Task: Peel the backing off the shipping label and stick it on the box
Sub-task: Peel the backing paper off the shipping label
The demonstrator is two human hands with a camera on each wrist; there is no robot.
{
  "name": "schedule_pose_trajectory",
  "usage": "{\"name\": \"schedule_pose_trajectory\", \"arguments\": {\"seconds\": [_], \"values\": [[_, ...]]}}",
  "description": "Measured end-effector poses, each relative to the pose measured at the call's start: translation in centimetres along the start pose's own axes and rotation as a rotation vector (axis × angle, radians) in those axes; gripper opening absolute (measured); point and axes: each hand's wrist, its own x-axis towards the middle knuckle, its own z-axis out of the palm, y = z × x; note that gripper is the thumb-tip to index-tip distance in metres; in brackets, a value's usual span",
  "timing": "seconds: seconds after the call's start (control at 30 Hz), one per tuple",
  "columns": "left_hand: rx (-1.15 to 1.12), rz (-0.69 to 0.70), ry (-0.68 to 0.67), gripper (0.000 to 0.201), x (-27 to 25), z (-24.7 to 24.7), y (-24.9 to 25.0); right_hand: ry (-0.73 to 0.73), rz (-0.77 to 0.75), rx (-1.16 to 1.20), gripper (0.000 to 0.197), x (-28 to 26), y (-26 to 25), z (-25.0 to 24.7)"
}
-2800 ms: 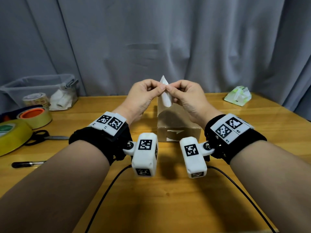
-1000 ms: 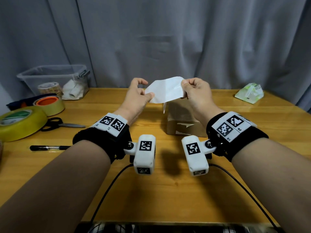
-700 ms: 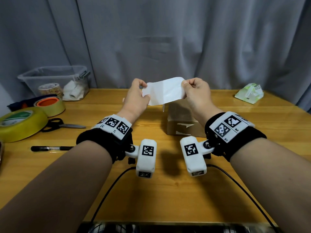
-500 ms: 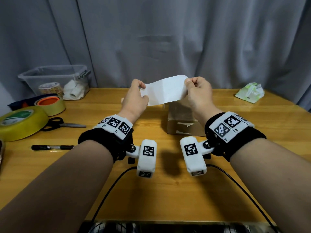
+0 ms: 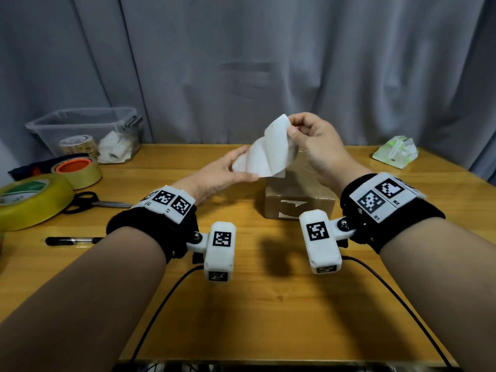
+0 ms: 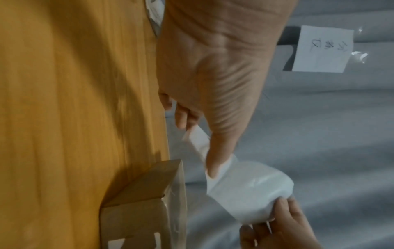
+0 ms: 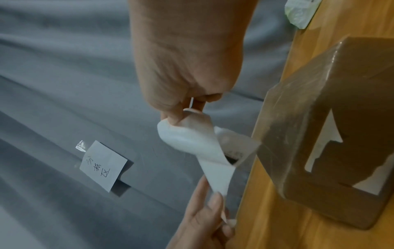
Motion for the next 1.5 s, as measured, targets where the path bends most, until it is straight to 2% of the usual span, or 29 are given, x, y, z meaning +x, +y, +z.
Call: {"name": "schedule_pose_trajectory", "arguments": {"seconds": [0.1, 0.2, 0.27, 0.4, 0.5, 0.67, 0.73, 0.83, 0.97, 1.13, 1.27, 1.37, 1.5], "values": [[0.153, 0.010, 0.163, 0.075, 0.5, 0.1, 0.2, -0.063, 0.003, -0.031, 0.021, -0.1, -0.1, 0.4], [0.215, 0.075, 0.253, 0.081, 0.2, 0.2, 1.2, -0.087, 0.026, -0.099, 0.016, -0.3, 0.0, 0.5], [0.261, 0.137, 0.244, 0.084, 0.2, 0.3, 1.8, -0.119, 0.024, -0.090, 0.015, -0.4, 0.1, 0.4], [0.356, 0.242, 0.130, 0.093, 0.2, 0.3, 2.4, -0.246, 0.008, -0.074, 0.021, -0.5, -0.2, 0.1], [0.379, 0.301, 0.083, 0.088, 0.1, 0.2, 2.7, -0.337, 0.017, -0.069, 0.020, -0.6, -0.5, -0.3], [0.526, 0.254, 0.259, 0.067, 0.1, 0.1, 2.7, -0.364, 0.024, -0.057, 0.023, -0.7, -0.4, -0.8], [0.569, 0.237, 0.302, 0.064, 0.1, 0.2, 2.8, -0.326, 0.026, -0.044, 0.023, -0.5, -0.2, -0.8], [0.563, 0.226, 0.350, 0.054, 0.1, 0.4, 3.0, -0.184, 0.041, -0.032, 0.020, -0.3, 0.0, -0.6], [0.527, 0.250, 0.338, 0.039, 0.0, 0.5, 3.0, -0.014, 0.066, -0.033, 0.013, -0.6, -0.2, -0.1], [0.309, 0.302, 0.366, 0.039, 0.1, 0.8, 2.4, 0.092, 0.157, 0.019, 0.019, -1.0, -0.4, 0.4], [0.256, 0.269, 0.438, 0.042, 0.6, 0.4, 1.8, 0.086, 0.212, 0.153, 0.024, -1.5, -0.9, 0.7], [0.259, 0.266, 0.443, 0.044, 0.7, 0.5, 1.8, 0.006, 0.144, 0.081, 0.021, -1.7, -0.9, 0.8], [0.088, 0.367, 0.365, 0.035, -0.1, 0.9, 2.3, 0.104, 0.121, 0.097, 0.014, -1.1, -0.8, 0.9]]}}
